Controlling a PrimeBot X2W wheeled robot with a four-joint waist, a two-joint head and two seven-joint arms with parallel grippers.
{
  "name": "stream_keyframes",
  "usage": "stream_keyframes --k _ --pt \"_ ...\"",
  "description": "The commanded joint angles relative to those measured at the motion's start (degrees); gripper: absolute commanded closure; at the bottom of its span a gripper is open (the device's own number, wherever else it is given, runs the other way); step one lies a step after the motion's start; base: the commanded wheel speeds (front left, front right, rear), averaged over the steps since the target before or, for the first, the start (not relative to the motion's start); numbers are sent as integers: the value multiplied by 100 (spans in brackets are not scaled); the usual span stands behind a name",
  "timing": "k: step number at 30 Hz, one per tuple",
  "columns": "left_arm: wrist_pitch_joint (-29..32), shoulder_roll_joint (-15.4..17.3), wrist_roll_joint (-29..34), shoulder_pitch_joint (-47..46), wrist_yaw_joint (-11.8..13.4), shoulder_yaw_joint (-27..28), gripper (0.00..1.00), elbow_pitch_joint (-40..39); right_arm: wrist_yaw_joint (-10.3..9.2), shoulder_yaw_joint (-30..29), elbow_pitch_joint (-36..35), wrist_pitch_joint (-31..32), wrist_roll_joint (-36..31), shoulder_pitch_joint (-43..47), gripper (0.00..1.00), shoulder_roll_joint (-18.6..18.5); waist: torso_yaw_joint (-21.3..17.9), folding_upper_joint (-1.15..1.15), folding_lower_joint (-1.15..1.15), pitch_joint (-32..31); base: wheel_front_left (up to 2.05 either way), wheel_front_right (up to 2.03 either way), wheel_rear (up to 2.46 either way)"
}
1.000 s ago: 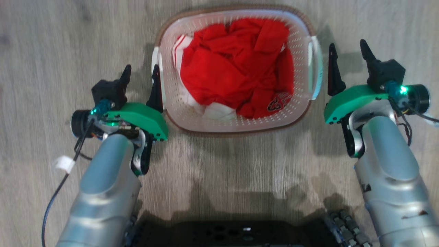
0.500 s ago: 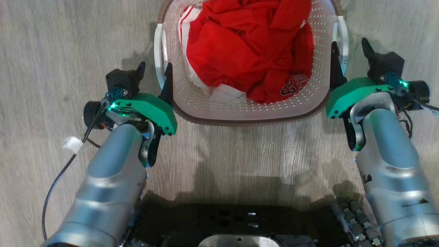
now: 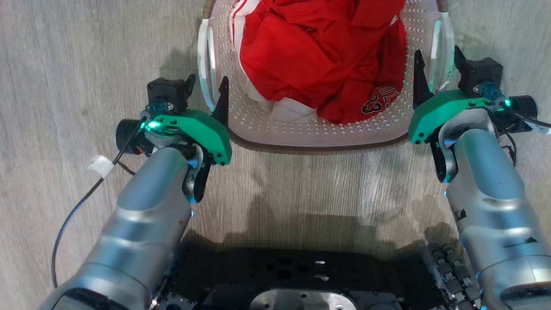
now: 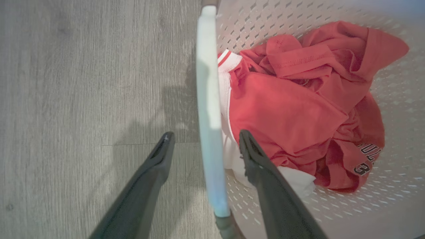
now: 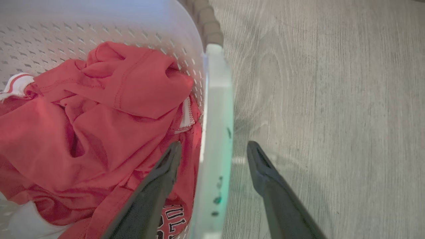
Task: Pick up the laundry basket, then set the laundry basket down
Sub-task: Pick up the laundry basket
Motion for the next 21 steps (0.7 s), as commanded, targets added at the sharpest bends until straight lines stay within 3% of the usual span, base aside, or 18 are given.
stream_keyframes --k 1,7,11,12,13,14,16,17,19,21 --pt "-46 129 -45 90 26 58 0 -21 -9 127 -33 -69 -46 176 0 95 10 0 0 17 0 0 0" --pt "-46 129 -217 -64 99 -143 0 49 -9 153 36 -69 -44 87 0 95 34 0 0 92 0 0 0" --pt "-46 129 -292 -134 127 -216 0 68 -9 182 52 -69 -30 50 13 95 36 0 0 112 0 0 0" --pt "-46 129 -308 -145 131 -228 7 74 -9 189 56 -69 -20 42 19 95 34 0 0 112 0 0 0" --pt "-46 129 -321 -153 134 -239 20 81 -9 196 68 -69 -12 36 33 95 32 0 0 110 0 0 0" --pt "-46 129 -337 -158 136 -251 38 89 -9 203 89 -69 -5 30 50 95 30 0 0 105 0 0 0" --pt "-46 129 -365 -168 137 -277 75 105 -9 222 154 -69 17 10 65 95 25 0 0 93 0 0 0" --pt "-46 129 -375 -172 139 -292 100 114 -9 235 181 -69 27 -4 76 95 22 0 0 86 0 0 0" --pt "-46 129 -391 -175 140 -311 100 130 -9 248 235 -69 45 -30 100 95 15 0 0 66 0 0 0" --pt "-46 129 -408 -166 140 -328 100 138 -9 272 295 -69 66 -51 100 95 10 0 0 40 0 0 0"
